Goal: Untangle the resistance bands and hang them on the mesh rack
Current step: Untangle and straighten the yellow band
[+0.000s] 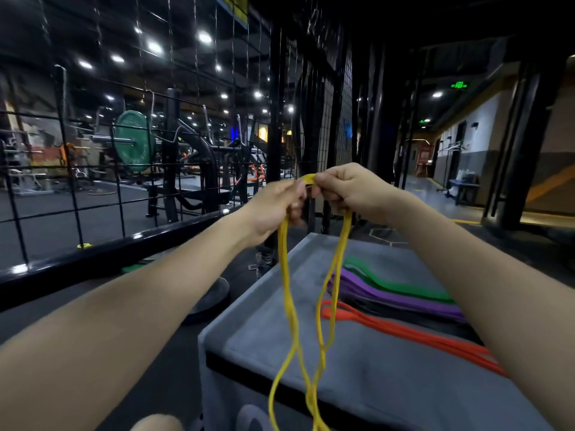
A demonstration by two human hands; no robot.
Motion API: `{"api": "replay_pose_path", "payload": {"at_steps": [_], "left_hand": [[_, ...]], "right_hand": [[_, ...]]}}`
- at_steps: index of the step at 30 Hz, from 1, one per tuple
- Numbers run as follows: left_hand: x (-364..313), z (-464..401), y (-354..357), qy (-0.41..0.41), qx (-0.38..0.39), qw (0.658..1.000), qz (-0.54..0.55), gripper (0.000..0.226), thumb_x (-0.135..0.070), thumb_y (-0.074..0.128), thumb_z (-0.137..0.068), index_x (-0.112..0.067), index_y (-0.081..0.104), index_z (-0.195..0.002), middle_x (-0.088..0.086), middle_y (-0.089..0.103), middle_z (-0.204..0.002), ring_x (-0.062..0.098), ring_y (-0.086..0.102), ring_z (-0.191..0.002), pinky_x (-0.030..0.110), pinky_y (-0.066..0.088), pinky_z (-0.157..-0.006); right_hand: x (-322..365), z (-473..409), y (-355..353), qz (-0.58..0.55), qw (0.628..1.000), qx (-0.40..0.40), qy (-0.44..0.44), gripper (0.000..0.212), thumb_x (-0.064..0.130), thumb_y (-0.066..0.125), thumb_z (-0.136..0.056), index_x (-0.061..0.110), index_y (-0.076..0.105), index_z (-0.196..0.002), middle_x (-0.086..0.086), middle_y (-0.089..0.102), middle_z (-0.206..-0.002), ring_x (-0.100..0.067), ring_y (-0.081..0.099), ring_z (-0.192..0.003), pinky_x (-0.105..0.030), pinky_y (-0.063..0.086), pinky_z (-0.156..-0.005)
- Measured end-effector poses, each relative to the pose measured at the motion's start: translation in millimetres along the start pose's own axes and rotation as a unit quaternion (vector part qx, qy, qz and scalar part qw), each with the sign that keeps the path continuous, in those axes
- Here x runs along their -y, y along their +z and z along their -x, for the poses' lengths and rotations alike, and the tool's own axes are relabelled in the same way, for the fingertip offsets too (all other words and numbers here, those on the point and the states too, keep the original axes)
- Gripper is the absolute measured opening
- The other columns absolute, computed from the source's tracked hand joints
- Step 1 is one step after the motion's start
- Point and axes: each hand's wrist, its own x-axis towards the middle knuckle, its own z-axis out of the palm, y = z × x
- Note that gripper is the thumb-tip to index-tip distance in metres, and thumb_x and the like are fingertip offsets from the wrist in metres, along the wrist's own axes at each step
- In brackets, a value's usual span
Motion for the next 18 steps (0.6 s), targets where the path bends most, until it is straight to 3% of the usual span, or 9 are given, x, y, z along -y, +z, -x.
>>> {"api": "replay_pose_path", "payload": {"at_steps": [3, 8, 11, 14, 18], "left_hand": [[-3, -6, -1, 0.016, -0.038, 0.999, -0.014, 0.03, -0.023, 0.033, -0.101, -0.017, 0.045, -0.074, -0.009, 0.033, -0.052, 0.001, 0.028, -0.04, 0.014, 0.025, -0.041], [-8, -13, -20, -0.002, -0.118, 0.993, 0.025, 0.03, -0.027, 0.036, -0.1, -0.017, 0.045, -0.073, -0.009, 0.033, -0.051, 0.002, 0.026, -0.038, 0.014, 0.023, -0.035], [0, -8, -24, -0.044, -0.085, 0.995, -0.027, 0.032, -0.028, 0.035, -0.101, -0.017, 0.046, -0.072, -0.007, 0.034, -0.054, 0.005, 0.027, -0.043, 0.015, 0.027, -0.04], [10, -1, -21, -0.101, -0.041, 0.993, -0.051, 0.032, -0.03, 0.034, -0.101, -0.015, 0.049, -0.077, -0.004, 0.04, -0.06, 0.01, 0.036, -0.054, 0.022, 0.038, -0.054], [21, 6, -12, -0.126, -0.009, 0.99, -0.063, 0.022, -0.029, 0.039, -0.099, -0.013, 0.05, -0.109, 0.002, 0.052, -0.081, 0.013, 0.05, -0.066, 0.025, 0.047, -0.066]], "right_hand": [[-5, 8, -1, -0.014, 1.0, 0.002, 0.002, 0.031, 0.024, 0.042, -0.098, 0.003, 0.064, -0.091, 0.003, 0.042, -0.057, -0.007, 0.037, -0.046, -0.017, 0.033, -0.045], [-13, 21, -5, -0.065, 0.997, -0.003, 0.051, 0.027, 0.018, 0.041, -0.099, 0.005, 0.062, -0.087, -0.002, 0.045, -0.062, -0.008, 0.041, -0.047, -0.015, 0.04, -0.042], [-14, 21, -10, -0.06, 0.996, -0.025, 0.065, 0.03, 0.019, 0.04, -0.1, 0.007, 0.061, -0.083, 0.001, 0.044, -0.058, -0.005, 0.039, -0.043, -0.019, 0.041, -0.046], [-15, 19, -11, -0.061, 0.995, -0.029, 0.078, 0.032, 0.02, 0.038, -0.1, 0.008, 0.06, -0.081, 0.003, 0.043, -0.057, -0.004, 0.038, -0.041, -0.021, 0.041, -0.049], [-17, 18, -11, -0.098, 0.991, -0.034, 0.087, 0.033, 0.021, 0.037, -0.101, 0.008, 0.059, -0.08, 0.004, 0.042, -0.056, -0.005, 0.036, -0.042, -0.021, 0.04, -0.049]]}}
